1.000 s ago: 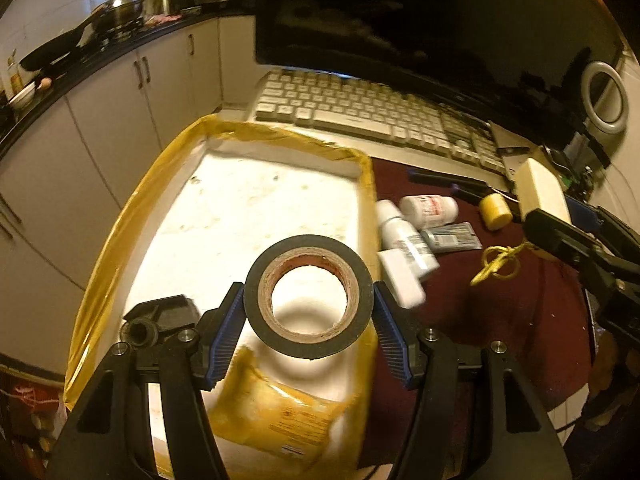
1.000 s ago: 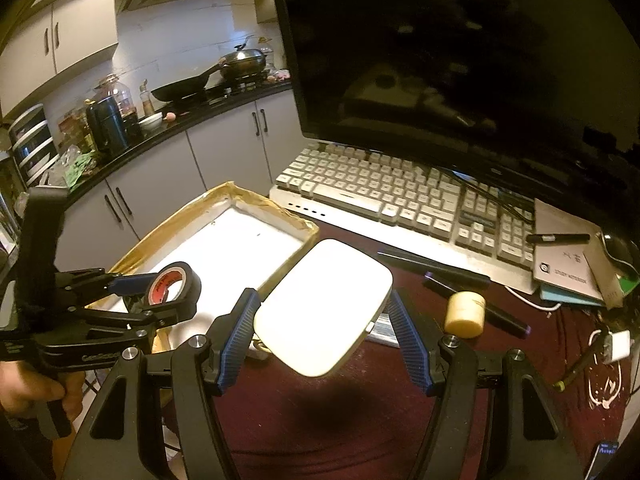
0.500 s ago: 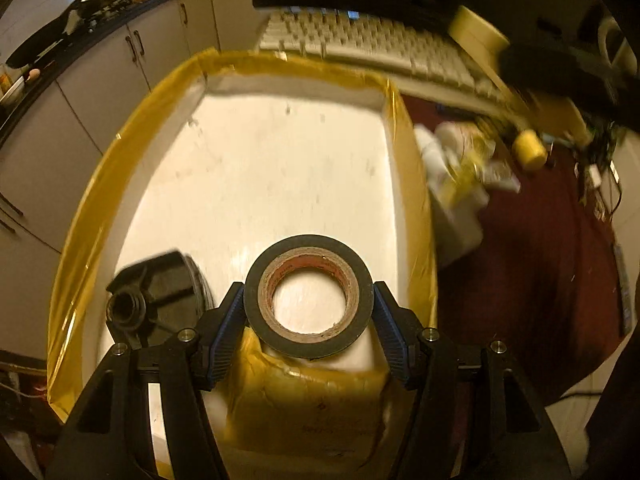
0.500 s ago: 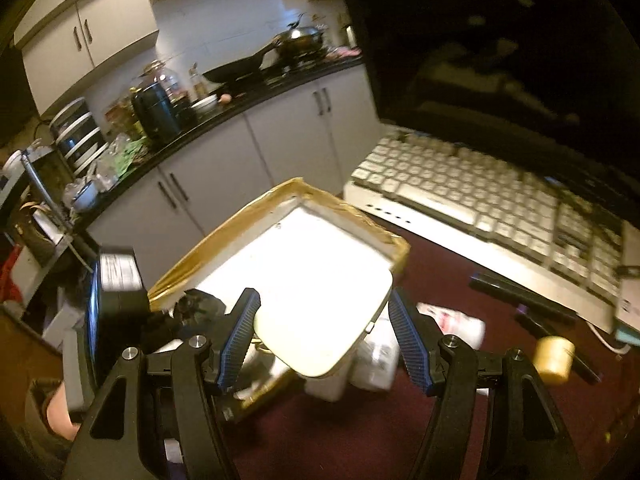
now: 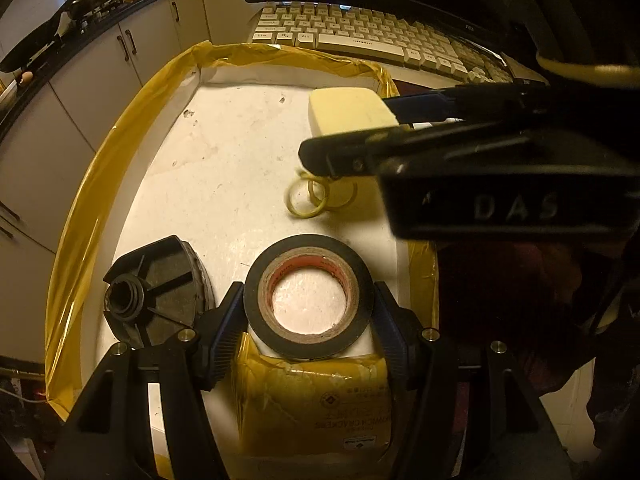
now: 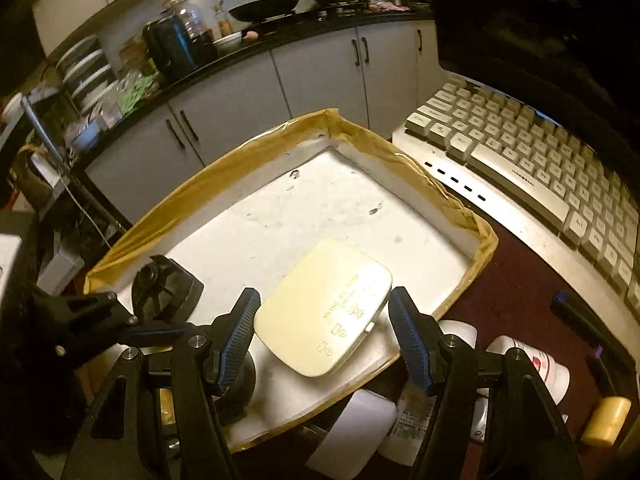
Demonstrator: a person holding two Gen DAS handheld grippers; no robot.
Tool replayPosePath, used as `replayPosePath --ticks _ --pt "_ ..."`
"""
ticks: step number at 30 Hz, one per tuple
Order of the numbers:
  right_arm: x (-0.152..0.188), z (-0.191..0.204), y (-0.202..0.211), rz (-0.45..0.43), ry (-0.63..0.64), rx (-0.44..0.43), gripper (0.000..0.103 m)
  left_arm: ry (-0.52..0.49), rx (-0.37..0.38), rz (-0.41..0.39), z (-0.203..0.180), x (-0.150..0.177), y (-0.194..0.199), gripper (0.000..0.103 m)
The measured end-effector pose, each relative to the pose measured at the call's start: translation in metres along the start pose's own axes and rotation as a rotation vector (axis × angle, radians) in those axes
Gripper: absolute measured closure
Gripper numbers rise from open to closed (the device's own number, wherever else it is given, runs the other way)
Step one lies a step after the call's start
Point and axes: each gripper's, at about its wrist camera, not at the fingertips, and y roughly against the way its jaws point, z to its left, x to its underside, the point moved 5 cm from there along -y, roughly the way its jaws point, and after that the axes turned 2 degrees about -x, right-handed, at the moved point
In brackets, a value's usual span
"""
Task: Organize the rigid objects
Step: 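Open the right tool to drop the white case in the tray while left tool releases tape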
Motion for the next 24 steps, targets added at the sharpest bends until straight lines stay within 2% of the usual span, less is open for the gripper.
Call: replayPosePath --ticks 6,11,13,17,18,24 --pt "0.006 0.015 -0.010 0.065 0.113 0.009 0.041 0.008 0.007 -0.005 0.001 0.000 0.001 0.042" --pt "0.007 0.017 -0.012 0.075 0.132 0.000 0.041 0.001 -0.009 -0.005 0.000 0.000 0.000 0.042" --pt "0.007 0.016 -0.009 0.065 0.117 -0.018 0.041 0.003 -0.008 -0.005 0.000 0.000 0.000 0.042" --pt "0.005 0.014 0.002 0.026 0.069 -0.068 0.034 0.000 -0.017 0.000 -0.001 -0.001 0.000 0.040" --pt "0.006 0.012 0.007 0.015 0.057 -0.063 0.034 0.000 -0.015 0.002 -0.001 0.000 -0.001 0.037" --pt "0.016 -0.005 0.047 -0.065 -0.007 -0.052 0.034 0.056 0.015 0.015 0.003 0.002 0.004 0.036"
